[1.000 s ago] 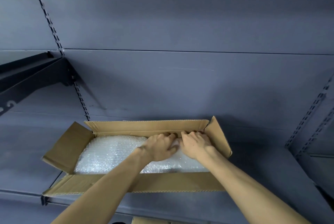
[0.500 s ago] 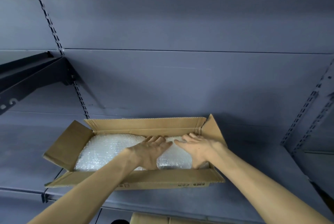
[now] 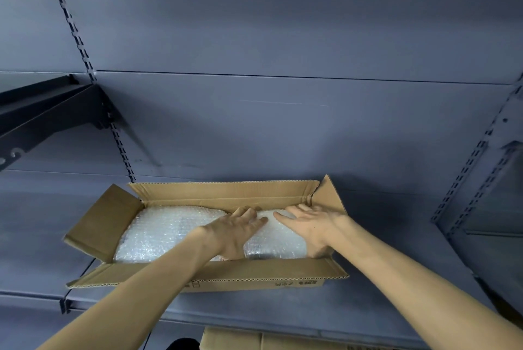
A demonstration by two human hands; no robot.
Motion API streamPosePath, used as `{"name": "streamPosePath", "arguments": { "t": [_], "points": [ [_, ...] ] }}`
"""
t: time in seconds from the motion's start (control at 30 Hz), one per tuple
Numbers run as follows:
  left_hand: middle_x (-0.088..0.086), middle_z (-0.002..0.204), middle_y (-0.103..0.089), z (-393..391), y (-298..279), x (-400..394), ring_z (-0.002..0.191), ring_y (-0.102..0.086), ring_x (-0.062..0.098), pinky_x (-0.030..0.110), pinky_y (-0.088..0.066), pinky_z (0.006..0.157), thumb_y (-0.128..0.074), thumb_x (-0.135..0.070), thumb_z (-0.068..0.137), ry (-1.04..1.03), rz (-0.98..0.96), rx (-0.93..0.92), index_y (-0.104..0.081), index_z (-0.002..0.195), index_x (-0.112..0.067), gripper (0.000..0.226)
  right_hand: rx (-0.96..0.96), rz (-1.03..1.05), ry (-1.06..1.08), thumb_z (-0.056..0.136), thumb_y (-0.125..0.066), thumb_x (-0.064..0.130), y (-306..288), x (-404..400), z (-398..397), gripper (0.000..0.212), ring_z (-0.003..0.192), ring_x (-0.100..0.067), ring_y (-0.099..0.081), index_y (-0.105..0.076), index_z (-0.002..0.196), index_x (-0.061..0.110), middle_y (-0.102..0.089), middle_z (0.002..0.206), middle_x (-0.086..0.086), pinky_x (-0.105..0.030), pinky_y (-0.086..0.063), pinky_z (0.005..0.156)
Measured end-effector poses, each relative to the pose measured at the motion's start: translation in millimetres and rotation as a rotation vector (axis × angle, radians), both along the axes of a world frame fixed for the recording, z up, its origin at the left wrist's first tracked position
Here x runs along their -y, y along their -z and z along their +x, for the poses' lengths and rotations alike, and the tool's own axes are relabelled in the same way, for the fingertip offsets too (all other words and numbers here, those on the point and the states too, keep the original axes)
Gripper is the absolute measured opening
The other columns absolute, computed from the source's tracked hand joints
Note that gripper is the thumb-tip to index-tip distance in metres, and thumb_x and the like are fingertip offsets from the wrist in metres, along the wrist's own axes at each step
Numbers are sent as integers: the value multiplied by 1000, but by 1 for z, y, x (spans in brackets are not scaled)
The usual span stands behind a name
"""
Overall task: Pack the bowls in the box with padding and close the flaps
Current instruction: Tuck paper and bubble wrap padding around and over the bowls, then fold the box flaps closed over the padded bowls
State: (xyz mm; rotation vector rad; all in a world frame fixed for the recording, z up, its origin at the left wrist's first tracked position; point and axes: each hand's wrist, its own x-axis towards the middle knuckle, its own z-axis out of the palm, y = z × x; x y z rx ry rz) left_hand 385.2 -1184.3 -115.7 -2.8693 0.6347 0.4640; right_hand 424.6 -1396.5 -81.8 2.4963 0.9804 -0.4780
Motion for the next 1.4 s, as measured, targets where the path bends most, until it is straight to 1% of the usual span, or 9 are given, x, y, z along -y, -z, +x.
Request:
{"name": "streamPosePath", "arguments": {
  "t": [0.13, 0.3, 0.47, 0.63, 0.77, 0.9, 1.1, 1.27, 1.4],
  "points": [
    [9, 158, -17, -1, 1, 2, 147, -17, 28, 41, -27, 121, -63, -36, 93, 9, 23, 63, -4, 161, -19, 92, 86, -75, 1, 75, -73, 7, 13, -9, 0, 124, 142, -31, -25, 17, 161, 20, -18, 156, -12, -49, -28, 116],
    [6, 166, -12, -7, -4, -6, 154, -8, 24, 37, -8, 124, -56, -56, 94, 3, -80, 73, -4, 162, -24, 92, 103, -82, 8, 77, -72, 6, 16, -8, 0, 122, 145, -31, -19, 15, 161, 20, -13, 159, -9, -52, -18, 121],
    [-4, 168, -12, -20, -18, -25, 154, -14, 17, 35, -17, 125, -48, -75, 89, -100, -307, 30, -13, 161, -27, 93, 25, -35, 3, 70, -78, 14, -9, -8, 3, 119, 148, -29, -15, -3, 162, 19, -14, 157, -8, -45, -17, 124],
    [-19, 148, -44, -44, -33, -60, 138, -39, 2, 23, -32, 115, -52, -53, 99, -61, -598, 227, -44, 147, -33, 52, -38, 54, -4, 71, -83, 34, -18, -9, 5, 98, 140, -24, -25, -32, 154, 22, -27, 152, -1, -40, -32, 115],
    [-8, 133, -57, -54, -40, -105, 127, -51, 14, 27, -41, 106, -61, -36, 97, -226, -576, 476, -61, 132, -25, 37, 68, 379, 3, 95, -59, 39, -15, -16, 5, 57, 135, -20, -43, -43, 149, 30, -48, 138, 4, -45, -43, 105],
    [1, 130, -59, -64, -45, -149, 123, -51, 26, 39, -47, 99, -62, -28, 93, -457, -509, 582, -62, 129, -15, 38, 290, 617, 42, 99, -48, 25, -12, -34, 7, 48, 127, -21, -46, -42, 147, 26, -48, 132, -1, -50, -49, 96],
    [8, 136, -55, -82, -52, -197, 128, -49, 30, 42, -47, 98, -63, -27, 89, -712, -571, 719, -59, 133, -15, 45, 363, 647, 161, 94, -56, 29, 2, -52, 19, 53, 122, -31, -47, -39, 143, 22, -40, 125, -8, -45, -50, 85],
    [14, 144, -45, -93, -45, -213, 127, -49, 40, 52, -47, 100, -62, -42, 90, -987, -542, 543, -39, 149, -22, 67, 317, 621, 294, 97, -54, 49, 14, -76, 25, 69, 130, -34, -36, -27, 157, 28, -34, 138, -13, -45, -46, 99],
    [16, 138, -51, -98, -37, -215, 123, -53, 41, 50, -47, 100, -63, -45, 90, -1152, -669, 433, -31, 151, -16, 74, 313, 637, 429, 97, -45, 66, 18, -101, 21, 70, 137, -40, -24, -23, 158, 40, -25, 149, -17, -49, -37, 105]
  ]
}}
